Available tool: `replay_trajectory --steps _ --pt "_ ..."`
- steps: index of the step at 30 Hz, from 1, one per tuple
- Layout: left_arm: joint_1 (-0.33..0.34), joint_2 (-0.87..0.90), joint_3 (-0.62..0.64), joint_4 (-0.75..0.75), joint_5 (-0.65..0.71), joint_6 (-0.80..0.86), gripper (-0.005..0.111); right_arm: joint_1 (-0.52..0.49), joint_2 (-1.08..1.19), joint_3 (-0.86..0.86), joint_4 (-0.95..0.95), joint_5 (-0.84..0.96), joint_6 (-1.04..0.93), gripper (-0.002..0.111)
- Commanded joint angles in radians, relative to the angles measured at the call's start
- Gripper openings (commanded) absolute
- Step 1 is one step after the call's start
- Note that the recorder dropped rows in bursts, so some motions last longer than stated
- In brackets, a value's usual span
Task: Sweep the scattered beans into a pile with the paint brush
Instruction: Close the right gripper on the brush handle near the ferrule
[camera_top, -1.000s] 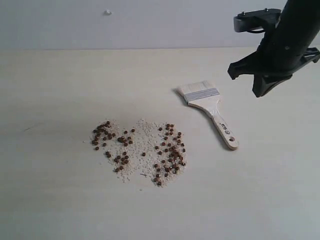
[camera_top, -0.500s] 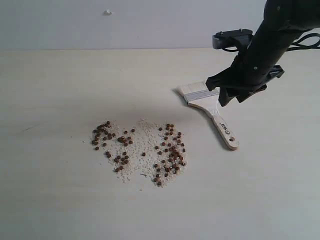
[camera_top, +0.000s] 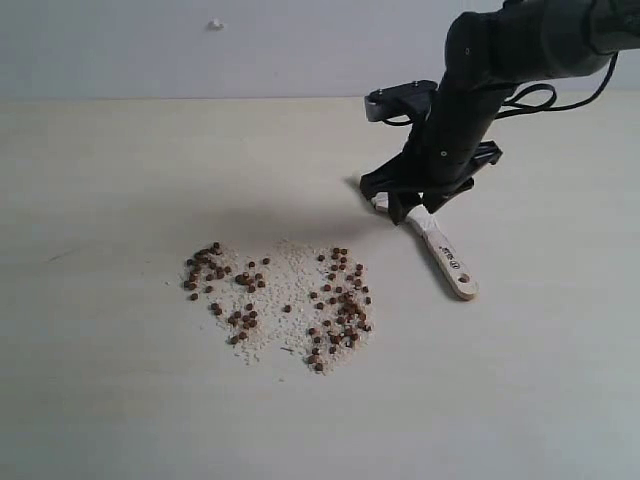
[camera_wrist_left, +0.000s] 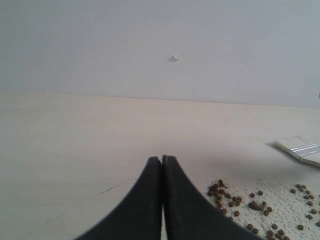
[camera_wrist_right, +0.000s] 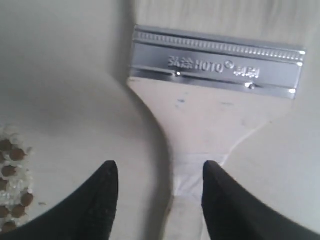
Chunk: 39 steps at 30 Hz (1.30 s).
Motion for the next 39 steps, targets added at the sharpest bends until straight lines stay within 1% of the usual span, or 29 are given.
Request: replay_trajectory --steps 1,8,14,23,33,39 --pt "-0.006 -0.006 0.003 0.0 -0.001 -0.002 0.0 -0.003 0.006 -0.006 -0.041 0.027 0.02 0.049" --pt "-0.006 -0.006 0.003 0.0 -0.001 -0.002 0.0 -0.003 0.012 -0.006 -0.054 0.045 0.057 0.049" --pt "-0.006 -0.006 0.003 0.0 -0.001 -0.002 0.0 -0.003 0.025 -0.006 -0.121 0.049 0.11 0.056" --pt "-0.006 -0.006 0.003 0.0 -0.001 -0.002 0.0 -0.003 0.056 -0.006 -0.128 0.063 0.118 0.056" --pt "-0.006 -0.006 0.003 0.0 -0.001 -0.002 0.0 -0.003 0.06 -0.006 -0.124 0.057 0.092 0.051" --pt "-0.006 -0.006 0.003 0.0 -0.001 -0.002 0.0 -0.003 0.06 -0.006 -0.124 0.042 0.092 0.05"
